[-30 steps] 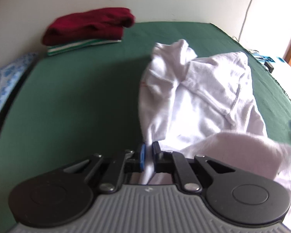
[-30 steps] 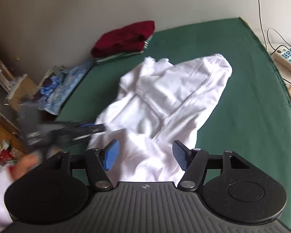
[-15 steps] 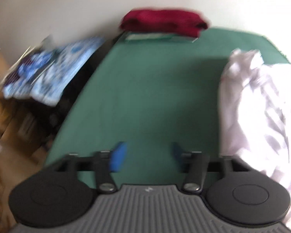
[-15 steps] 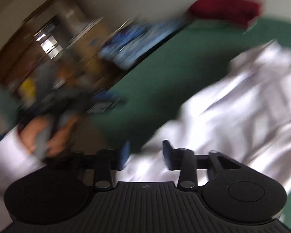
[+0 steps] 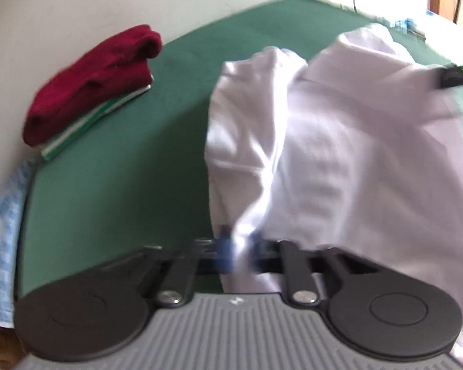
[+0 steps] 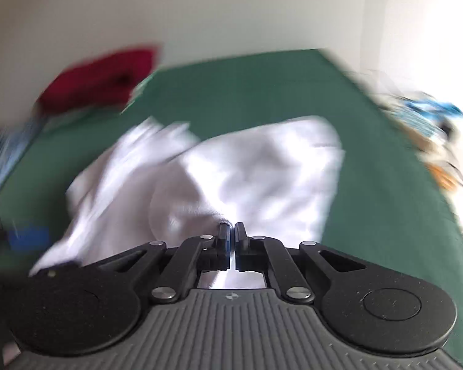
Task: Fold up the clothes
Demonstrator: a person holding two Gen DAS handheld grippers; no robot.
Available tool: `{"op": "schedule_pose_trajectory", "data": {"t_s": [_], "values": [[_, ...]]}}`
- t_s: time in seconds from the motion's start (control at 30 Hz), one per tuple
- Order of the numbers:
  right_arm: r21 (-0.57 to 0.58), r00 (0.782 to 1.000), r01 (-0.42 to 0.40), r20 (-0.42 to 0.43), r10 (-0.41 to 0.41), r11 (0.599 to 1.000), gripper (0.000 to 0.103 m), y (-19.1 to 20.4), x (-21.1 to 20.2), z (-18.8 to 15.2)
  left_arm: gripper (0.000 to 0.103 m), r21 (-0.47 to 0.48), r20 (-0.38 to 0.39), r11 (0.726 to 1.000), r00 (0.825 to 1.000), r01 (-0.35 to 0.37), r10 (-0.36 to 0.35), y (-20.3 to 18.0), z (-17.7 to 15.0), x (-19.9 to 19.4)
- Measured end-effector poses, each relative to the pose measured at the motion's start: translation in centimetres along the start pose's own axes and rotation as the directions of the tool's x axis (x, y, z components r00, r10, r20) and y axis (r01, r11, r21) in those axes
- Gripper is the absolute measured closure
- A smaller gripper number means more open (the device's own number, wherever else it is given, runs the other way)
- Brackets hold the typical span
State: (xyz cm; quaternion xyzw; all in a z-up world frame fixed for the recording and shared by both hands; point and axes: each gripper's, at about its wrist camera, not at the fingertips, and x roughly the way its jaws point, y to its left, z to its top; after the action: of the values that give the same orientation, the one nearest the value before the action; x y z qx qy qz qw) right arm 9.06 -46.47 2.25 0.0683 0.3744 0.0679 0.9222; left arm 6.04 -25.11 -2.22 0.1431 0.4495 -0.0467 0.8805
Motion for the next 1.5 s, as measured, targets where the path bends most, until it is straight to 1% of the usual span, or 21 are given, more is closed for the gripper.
{"op": "schedule_pose_trajectory", "data": {"t_s": [0.07,0.17,0.27,0.3,0.33,0.37,0.4,0.5,0.6,0.67,0.8,0.83,0.87,0.9,0.93,0.97,1.03,1.17,1.3,1.43,1.5], "values": [[0.156,0.992,0.106,0.047,-0.114,0.982,0.103,-4.6,-2.0,0.2,0.093,-0.086,0.005,0.996,1.0,-0.011,0.011,2.9,-0.5,-0.2],[0.317,0.955,0.293,-0.047,-0.294,0.902,0.098,-9.8,-3.8,-2.2,0.09,-0.195,-0.008,0.98,0.999,-0.032,0.031,7.3,-1.5,-0.2],[0.259,0.956,0.286,-0.01,-0.294,0.922,0.09,-7.4,-3.8,-1.8,0.076,-0.295,-0.072,0.955,0.997,-0.029,0.008,12.7,-3.4,-0.2],[0.239,0.956,0.284,0.002,-0.293,0.928,0.084,-6.7,-3.8,-1.6,0.063,-0.327,-0.089,0.944,0.996,-0.034,0.005,14.1,-4.0,-0.4],[0.22,0.956,0.282,0.015,-0.292,0.934,0.065,-5.9,-3.8,-1.5,0.05,-0.357,-0.101,0.934,0.995,-0.034,-0.002,15.2,-4.4,-0.7],[0.2,0.956,0.28,0.027,-0.291,0.939,0.056,-5.1,-3.8,-1.3,0.044,-0.385,-0.102,0.923,0.995,-0.02,-0.021,16.1,-4.7,-1.2],[0.179,0.956,0.278,0.039,-0.29,0.944,0.047,-4.3,-3.8,-1.2,0.038,-0.38,-0.074,0.925,0.997,-0.001,-0.029,16.3,-4.4,-2.0],[0.119,0.956,0.274,0.075,-0.283,0.955,0.038,-1.9,-3.8,-0.8,0.035,-0.356,0.023,0.933,0.999,0.045,-0.039,16.5,-3.2,-4.6],[0.024,0.959,0.268,0.089,-0.269,0.963,0.032,0.6,-2.2,0.1,0.008,-0.251,0.133,0.966,0.991,0.06,-0.027,13.9,0.1,-5.3],[-0.081,0.964,0.261,0.07,-0.255,0.962,0.032,2.3,1.0,1.1,0.012,-0.14,0.171,0.989,0.985,0.045,-0.02,11.2,2.2,-4.8],[-0.264,0.923,0.383,0.069,-0.379,0.885,0.039,3.6,6.4,1.6,0.013,0.085,0.204,0.995,0.978,-0.049,0.031,5.3,3.8,-1.4],[-0.273,0.908,0.416,0.072,-0.413,0.867,0.051,3.4,7.2,1.8,0.015,0.103,0.18,0.994,0.983,-0.045,0.026,5.0,3.8,-0.1],[-0.244,0.91,0.409,0.044,-0.411,0.879,0.066,2.5,7.5,2.2,0.021,0.121,0.156,0.992,0.988,-0.04,0.021,4.7,3.9,1.1],[-0.183,0.927,0.367,-0.008,-0.375,0.912,0.101,1.4,7.6,2.7,0.05,0.094,0.121,0.995,0.992,-0.027,0.016,5.2,4.3,2.0],[-0.103,0.938,0.339,-0.036,-0.344,0.935,0.1,0.1,7.3,3.0,0.087,0.065,0.087,0.998,0.996,-0.015,0.009,5.7,4.7,2.9],[-0.04,0.944,0.327,-0.025,-0.329,0.944,0.1,-0.9,6.4,3.2,0.088,0.036,0.053,0.999,0.999,-0.004,0.002,6.1,5.2,3.7],[0.024,0.943,0.331,0.033,-0.332,0.943,0.099,-2.1,3.8,3.5,0.089,-0.101,0.086,0.995,0.996,-0.015,0.024,9.3,5.1,2.1],[0.159,0.949,0.273,0.12,-0.293,0.949,0.099,-4.9,-2.7,3.6,0.089,-0.323,0.147,0.946,0.985,-0.034,0.085,15.6,3.4,-2.8],[0.186,0.966,0.193,0.138,-0.22,0.963,0.099,-7.1,-8.4,1.5,0.09,-0.371,0.101,0.926,0.987,-0.075,0.121,18.8,-2.2,-9.3],[0.04,0.987,0.149,-0.071,-0.146,0.988,0.098,-9.0,-10.2,-2.3,0.085,-0.393,-0.04,0.918,0.999,-0.048,0.035,18.2,-10.2,-13.2],[-0.054,0.96,0.124,-0.246,-0.134,0.991,0.092,-9.5,-9.4,-4.4,0.085,-0.376,-0.11,0.918,0.99,-0.125,0.09,17.2,-12.8,-13.8]]}}
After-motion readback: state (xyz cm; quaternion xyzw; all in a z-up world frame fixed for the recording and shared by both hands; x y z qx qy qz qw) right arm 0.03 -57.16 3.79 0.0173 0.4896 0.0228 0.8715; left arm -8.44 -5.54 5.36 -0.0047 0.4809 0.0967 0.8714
